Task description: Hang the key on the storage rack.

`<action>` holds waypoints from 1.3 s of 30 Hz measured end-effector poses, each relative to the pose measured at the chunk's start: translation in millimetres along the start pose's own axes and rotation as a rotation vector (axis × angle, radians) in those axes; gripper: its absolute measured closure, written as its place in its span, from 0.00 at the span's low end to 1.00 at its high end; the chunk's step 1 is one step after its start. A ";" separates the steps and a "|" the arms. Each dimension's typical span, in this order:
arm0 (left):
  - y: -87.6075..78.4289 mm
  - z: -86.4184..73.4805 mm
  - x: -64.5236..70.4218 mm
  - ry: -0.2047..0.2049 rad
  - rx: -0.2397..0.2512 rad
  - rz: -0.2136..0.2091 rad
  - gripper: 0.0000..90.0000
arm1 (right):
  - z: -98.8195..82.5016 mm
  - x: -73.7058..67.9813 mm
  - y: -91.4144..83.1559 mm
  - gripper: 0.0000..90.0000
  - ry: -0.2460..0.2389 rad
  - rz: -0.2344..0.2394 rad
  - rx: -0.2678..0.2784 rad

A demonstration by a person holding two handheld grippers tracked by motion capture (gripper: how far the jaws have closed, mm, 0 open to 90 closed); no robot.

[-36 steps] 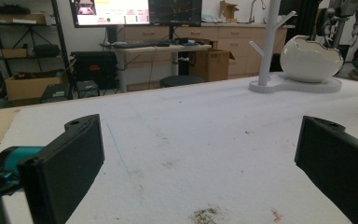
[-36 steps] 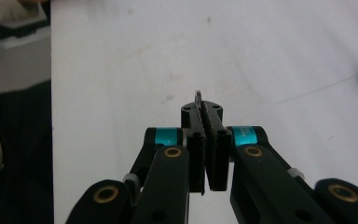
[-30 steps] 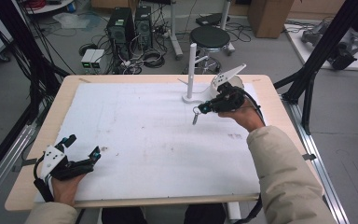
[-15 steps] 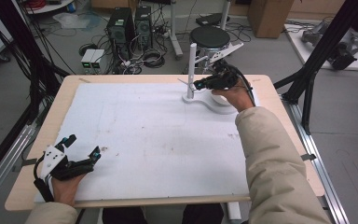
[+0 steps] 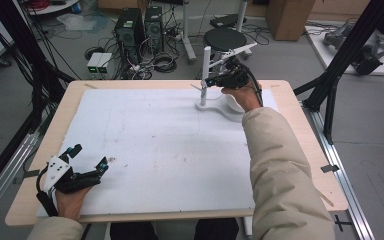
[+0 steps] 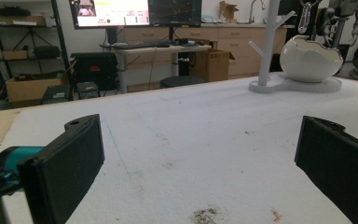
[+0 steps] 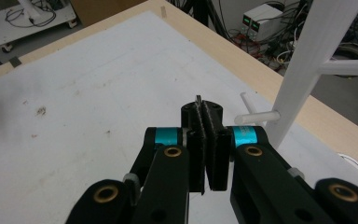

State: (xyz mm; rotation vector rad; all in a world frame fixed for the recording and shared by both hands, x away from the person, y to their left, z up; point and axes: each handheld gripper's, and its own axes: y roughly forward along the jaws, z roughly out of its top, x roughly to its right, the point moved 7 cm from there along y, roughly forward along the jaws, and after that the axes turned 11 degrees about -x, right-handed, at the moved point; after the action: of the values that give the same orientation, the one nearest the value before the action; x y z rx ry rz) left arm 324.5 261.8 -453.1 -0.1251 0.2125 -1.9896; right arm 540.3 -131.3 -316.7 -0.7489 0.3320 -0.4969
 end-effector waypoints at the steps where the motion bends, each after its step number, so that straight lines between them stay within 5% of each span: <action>1: 0.0 -0.1 0.1 -0.002 0.000 0.000 0.02 | 0.0 0.0 0.0 0.99 0.000 0.000 0.000; 7: -0.2 -0.1 0.0 -0.003 0.002 -0.001 0.02 | -2.8 9.4 4.7 0.99 0.047 -0.014 -0.004; 39: -0.6 -0.2 0.1 -0.001 0.003 -0.005 0.02 | -9.6 36.3 26.7 0.98 0.056 -0.072 0.028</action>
State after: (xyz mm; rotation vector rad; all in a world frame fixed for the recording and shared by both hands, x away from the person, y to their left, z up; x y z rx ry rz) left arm 323.9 262.0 -453.2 -0.1255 0.2089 -1.9942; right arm 574.5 -139.6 -346.5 -0.7226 0.3505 -0.5903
